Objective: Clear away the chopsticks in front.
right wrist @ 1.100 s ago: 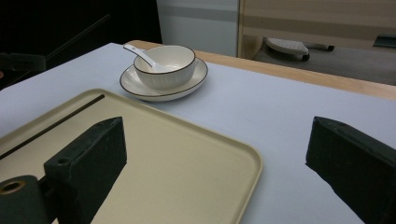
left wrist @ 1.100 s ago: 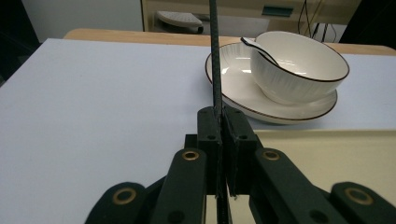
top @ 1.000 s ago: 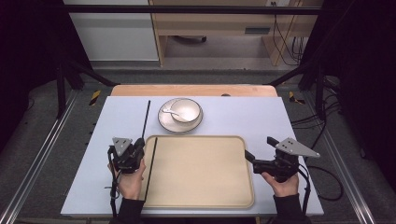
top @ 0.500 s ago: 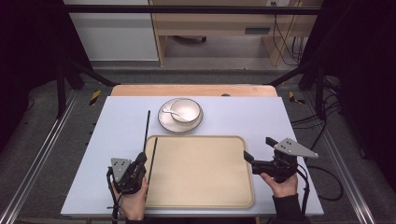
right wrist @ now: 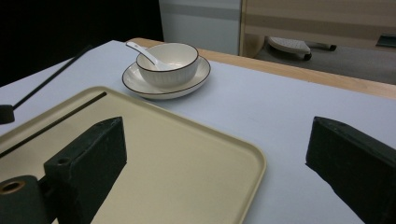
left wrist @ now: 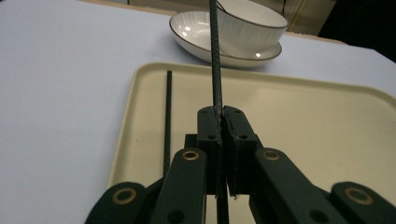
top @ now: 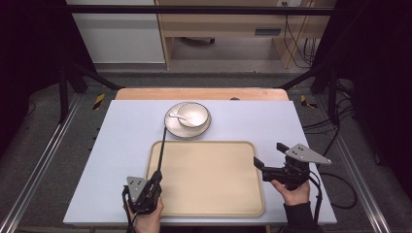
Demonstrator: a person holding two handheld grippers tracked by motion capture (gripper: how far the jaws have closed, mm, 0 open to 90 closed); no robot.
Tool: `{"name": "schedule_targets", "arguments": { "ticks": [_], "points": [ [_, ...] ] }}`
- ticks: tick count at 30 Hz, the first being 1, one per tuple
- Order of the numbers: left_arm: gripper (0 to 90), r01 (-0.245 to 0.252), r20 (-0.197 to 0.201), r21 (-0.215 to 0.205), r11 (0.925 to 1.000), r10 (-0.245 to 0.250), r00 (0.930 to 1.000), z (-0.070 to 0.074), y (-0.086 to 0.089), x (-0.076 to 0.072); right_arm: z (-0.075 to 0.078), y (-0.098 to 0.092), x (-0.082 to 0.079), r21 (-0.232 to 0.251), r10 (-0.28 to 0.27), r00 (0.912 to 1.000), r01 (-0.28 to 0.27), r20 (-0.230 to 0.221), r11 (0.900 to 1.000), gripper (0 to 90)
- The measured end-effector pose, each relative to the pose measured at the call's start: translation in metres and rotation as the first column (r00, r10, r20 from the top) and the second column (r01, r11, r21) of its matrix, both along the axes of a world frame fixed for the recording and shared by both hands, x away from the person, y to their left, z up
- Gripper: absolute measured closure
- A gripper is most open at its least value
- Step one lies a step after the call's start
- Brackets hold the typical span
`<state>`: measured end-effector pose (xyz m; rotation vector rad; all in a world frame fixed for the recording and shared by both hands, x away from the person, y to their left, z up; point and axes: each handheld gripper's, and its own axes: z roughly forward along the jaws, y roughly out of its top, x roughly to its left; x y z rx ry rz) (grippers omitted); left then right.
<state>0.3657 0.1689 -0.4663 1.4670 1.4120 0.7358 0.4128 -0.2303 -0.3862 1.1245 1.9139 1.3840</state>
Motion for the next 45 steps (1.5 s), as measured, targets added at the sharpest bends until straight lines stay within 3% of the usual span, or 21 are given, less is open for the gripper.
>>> {"name": "schedule_targets", "arguments": {
  "ticks": [13,23,29,36,40,44,45],
  "points": [
    [85.2,0.01,-0.078,0.038,0.9992,-0.007,0.9969,-0.02,-0.009,-0.001,0.0,0.0,0.0,0.001,0.0,1.0,0.0,-0.001,1.0,5.2],
    [85.1,0.026,-0.159,0.067,0.9974,-0.015,0.9871,-0.027,-0.013,0.004,0.0,-0.001,0.0,0.004,-0.002,1.0,0.002,-0.003,1.0,5.2],
    [85.1,0.03,-0.179,0.088,0.9956,-0.014,0.9837,-0.027,-0.015,0.005,-0.001,0.0,0.001,-0.001,0.001,1.0,-0.001,-0.002,1.0,5.2],
    [83.8,0.039,-0.185,0.095,0.9947,-0.021,0.9825,-0.025,-0.015,0.006,-0.001,0.0,0.001,-0.001,0.001,1.0,-0.001,-0.003,1.0,5.2],
    [77.1,0.057,-0.168,0.082,0.995,-0.043,0.9849,-0.02,-0.011,0.005,-0.001,-0.001,0.0,0.002,-0.001,1.0,0.001,-0.002,1.0,5.2],
    [70.3,0.107,-0.124,0.069,0.9919,-0.098,0.9875,-0.01,-0.002,0.006,0.0,-0.001,0.0,0.003,-0.002,1.0,0.002,-0.002,1.0,5.2],
    [64.0,0.149,-0.104,0.049,0.9877,-0.143,0.9843,-0.005,0.003,0.009,0.0,-0.002,-0.001,0.004,-0.002,1.0,0.002,0.001,1.0,5.2]
  ]
}}
